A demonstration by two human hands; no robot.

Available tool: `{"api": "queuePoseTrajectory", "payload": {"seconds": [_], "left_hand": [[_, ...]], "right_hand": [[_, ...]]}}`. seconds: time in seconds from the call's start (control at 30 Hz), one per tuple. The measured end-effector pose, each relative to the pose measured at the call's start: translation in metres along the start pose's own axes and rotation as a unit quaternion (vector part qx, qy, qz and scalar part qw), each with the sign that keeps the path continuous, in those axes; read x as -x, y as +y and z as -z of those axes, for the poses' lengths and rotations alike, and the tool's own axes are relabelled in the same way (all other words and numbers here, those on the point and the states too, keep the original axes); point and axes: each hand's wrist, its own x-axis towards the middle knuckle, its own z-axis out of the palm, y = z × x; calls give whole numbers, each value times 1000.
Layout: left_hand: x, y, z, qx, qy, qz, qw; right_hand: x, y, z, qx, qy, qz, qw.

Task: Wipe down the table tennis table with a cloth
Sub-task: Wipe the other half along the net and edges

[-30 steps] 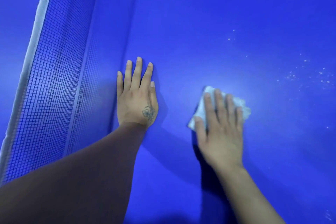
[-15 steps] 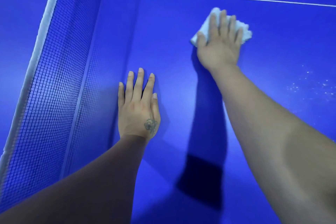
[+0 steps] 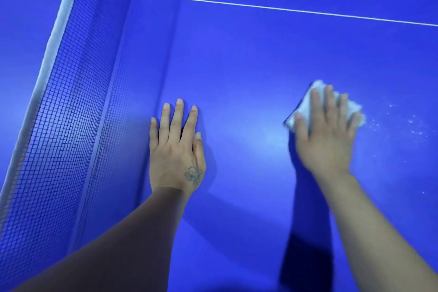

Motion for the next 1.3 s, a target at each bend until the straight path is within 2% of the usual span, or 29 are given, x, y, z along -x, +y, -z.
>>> {"api": "queuePoseTrajectory", "payload": {"seconds": [0.13, 0.27, 0.4, 0.5, 0.6, 0.67, 0.73, 0.77, 0.87, 0.97, 1.03, 1.17, 1.23, 1.3], "left_hand": [[-1, 0, 1, 4, -1, 2, 1000], [-1, 0, 1, 5, -1, 3, 1000], [-1, 1, -1, 6, -8, 9, 1000], [-3, 1, 2, 2, -4, 14, 1000], [1, 4, 4, 13, 6, 14, 1000], [-4, 12, 6, 29, 26, 55, 998], [-23, 35, 5, 69, 31, 108, 991], [-37, 52, 3, 84, 21, 108, 990], [-70, 112, -10, 78, -7, 28, 997], [-80, 151, -28, 13, -39, -11, 999], [-79, 155, -37, -15, -34, -13, 999], [-79, 154, -37, -19, -23, -11, 999], [-80, 157, -37, -18, -16, -10, 1000], [-81, 157, -38, -14, -5, -10, 1000]], "right_hand": [[-91, -8, 5, -30, -4, -70, 997], [-178, -57, 7, -33, -26, -70, 997], [-213, -117, 1, -23, -55, 6, 998], [-184, -142, -5, -9, -58, 95, 994], [-116, -123, -9, -11, -32, 157, 987], [-67, -93, -10, -21, -14, 164, 986], [-20, -55, -4, -21, -9, 133, 991], [-1, -33, 0, -21, -10, 105, 994], [29, 30, 9, -12, -23, 13, 1000], [14, 78, 18, -17, -28, -70, 997], [-17, 95, 19, -21, -22, -97, 995], [-98, 97, 22, -31, -6, -130, 991], [-142, 79, 22, -34, -16, -119, 992], [-168, 49, 19, -28, -33, -70, 997]]}}
